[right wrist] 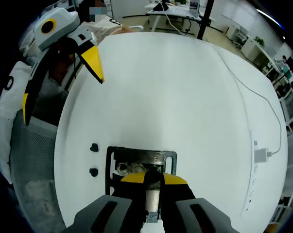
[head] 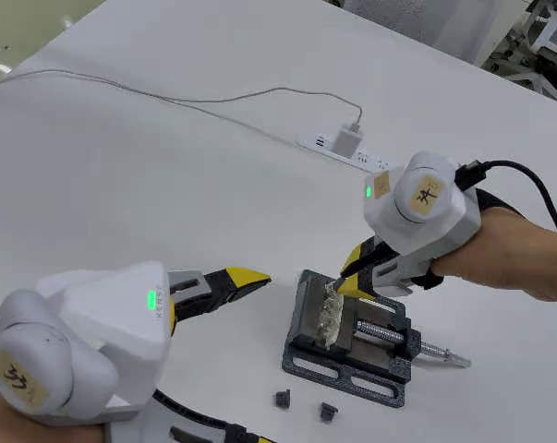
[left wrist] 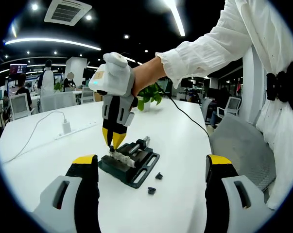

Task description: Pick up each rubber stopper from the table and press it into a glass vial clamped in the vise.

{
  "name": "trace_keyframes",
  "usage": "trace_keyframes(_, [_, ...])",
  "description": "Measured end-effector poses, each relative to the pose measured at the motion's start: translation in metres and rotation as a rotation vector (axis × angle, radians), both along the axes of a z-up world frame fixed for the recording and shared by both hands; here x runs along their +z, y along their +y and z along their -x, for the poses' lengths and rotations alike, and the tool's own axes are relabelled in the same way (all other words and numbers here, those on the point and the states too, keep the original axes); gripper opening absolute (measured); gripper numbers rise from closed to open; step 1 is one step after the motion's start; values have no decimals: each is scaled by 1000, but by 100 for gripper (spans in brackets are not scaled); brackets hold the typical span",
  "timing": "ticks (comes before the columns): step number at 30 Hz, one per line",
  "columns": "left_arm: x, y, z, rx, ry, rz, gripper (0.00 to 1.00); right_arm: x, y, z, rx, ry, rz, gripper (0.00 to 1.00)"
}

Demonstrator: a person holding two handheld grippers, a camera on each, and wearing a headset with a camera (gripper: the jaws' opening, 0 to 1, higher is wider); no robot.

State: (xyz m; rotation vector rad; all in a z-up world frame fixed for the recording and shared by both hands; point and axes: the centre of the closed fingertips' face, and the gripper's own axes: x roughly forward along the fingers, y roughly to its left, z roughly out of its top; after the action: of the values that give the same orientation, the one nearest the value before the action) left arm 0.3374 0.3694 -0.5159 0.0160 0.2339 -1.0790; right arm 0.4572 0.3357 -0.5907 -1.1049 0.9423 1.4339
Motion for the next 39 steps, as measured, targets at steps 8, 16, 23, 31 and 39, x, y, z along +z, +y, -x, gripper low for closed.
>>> trace_keyframes(8, [0, 0, 0, 0, 3, 8, 90, -1, 0, -1, 1, 6, 34, 5])
trace_keyframes(16, [-1, 0, 0, 0, 5, 12, 89, -2, 2, 0, 2, 13, 65, 5])
trace_keyframes(23, [-1, 0, -1, 2, 7, 20, 88, -3, 2, 0, -2, 7, 64, 5])
trace_keyframes(31, [0, -1, -3, 1, 7, 28, 88, -3, 2, -1, -13, 3, 61, 5])
trace_keyframes(39, [1, -2, -3, -2, 7, 27, 87, -2, 2, 0, -42, -3, 46, 5])
